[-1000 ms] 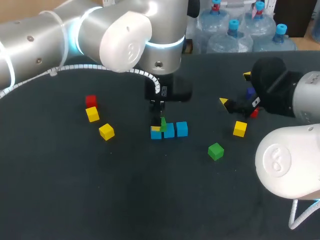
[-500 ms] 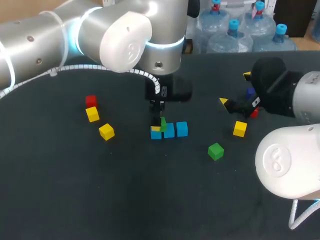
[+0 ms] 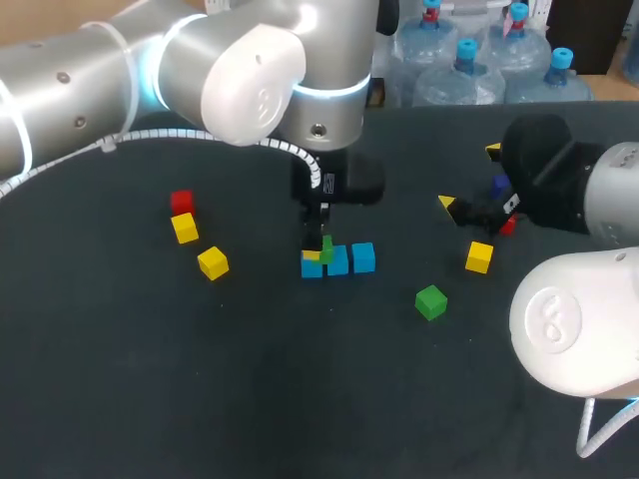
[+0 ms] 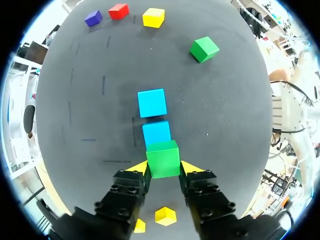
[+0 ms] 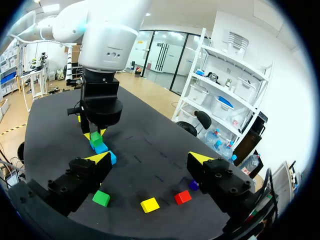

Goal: Place the blue cubes, place green cubes on the blue cubes, place the yellow cubes on the green cubes, then place the red cubes on the yellow cubes, and place purple cube on the red cubes.

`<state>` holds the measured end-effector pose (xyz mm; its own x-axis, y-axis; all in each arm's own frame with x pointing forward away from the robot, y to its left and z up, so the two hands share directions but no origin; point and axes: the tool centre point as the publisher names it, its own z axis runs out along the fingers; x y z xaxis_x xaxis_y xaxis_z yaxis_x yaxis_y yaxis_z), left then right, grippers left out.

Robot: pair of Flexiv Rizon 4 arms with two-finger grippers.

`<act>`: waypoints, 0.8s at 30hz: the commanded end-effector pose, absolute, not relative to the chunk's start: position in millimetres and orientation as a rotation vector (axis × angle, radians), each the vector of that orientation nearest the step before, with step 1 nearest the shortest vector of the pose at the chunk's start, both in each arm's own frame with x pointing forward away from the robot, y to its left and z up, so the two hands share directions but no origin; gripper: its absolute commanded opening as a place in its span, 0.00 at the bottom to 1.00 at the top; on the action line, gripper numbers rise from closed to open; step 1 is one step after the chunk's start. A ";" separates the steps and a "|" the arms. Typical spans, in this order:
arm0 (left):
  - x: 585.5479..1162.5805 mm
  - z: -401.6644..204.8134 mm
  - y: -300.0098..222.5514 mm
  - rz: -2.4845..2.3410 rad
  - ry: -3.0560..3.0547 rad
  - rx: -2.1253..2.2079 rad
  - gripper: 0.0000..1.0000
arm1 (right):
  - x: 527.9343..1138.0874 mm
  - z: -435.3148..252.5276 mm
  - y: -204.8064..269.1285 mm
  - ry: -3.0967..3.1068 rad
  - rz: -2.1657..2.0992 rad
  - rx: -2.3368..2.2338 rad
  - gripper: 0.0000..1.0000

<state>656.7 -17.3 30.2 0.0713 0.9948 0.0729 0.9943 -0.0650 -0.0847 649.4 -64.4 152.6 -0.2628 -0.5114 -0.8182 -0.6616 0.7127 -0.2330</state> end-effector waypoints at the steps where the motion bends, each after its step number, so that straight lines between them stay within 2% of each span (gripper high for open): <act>1: 659.2 29.7 -18.4 0.009 -2.059 -2.217 0.31 | 649.7 152.5 -65.4 1.927 0.194 -0.906 1.00; 3: 659.2 29.7 -18.6 0.009 -2.058 -2.218 0.36 | 649.7 152.5 -65.4 1.927 0.194 -0.906 1.00; 8: 659.7 29.3 -18.7 0.006 -2.056 -2.217 0.39 | 649.7 152.5 -65.4 1.927 0.194 -0.906 1.00; 10: 660.1 29.6 -18.7 0.005 -2.054 -2.219 0.49 | 649.7 152.5 -65.4 1.927 0.194 -0.906 1.00; 11: 660.2 29.7 -18.7 0.005 -2.054 -2.220 0.60 | 649.7 152.5 -65.4 1.927 0.194 -0.906 1.00; 12: 660.3 29.7 -18.7 0.005 -2.053 -2.221 0.76 | 649.7 152.5 -65.4 1.927 0.194 -0.906 1.00; 13: 660.4 29.7 -18.7 0.005 -2.051 -2.222 0.87 | 649.7 152.5 -65.4 1.927 0.194 -0.906 1.00; 14: 660.4 29.8 -18.7 0.005 -2.050 -2.222 0.89 | 649.7 152.5 -65.4 1.927 0.194 -0.906 1.00; 19: 660.7 29.7 -18.6 0.004 -2.049 -2.221 0.83 | 649.7 152.5 -65.4 1.927 0.194 -0.906 1.00; 22: 661.4 29.3 -17.9 0.002 -2.049 -2.220 0.68 | 649.7 152.5 -65.4 1.927 0.194 -0.906 1.00; 24: 661.8 29.0 -17.2 0.001 -2.051 -2.218 0.55 | 649.7 152.5 -65.4 1.927 0.194 -0.906 1.00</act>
<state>658.1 -16.7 29.1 0.0800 0.9937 0.0783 0.9939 -0.0735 -0.0821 649.4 -64.4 152.6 -0.2628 -0.5114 -0.8182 -0.6616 0.7127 -0.2330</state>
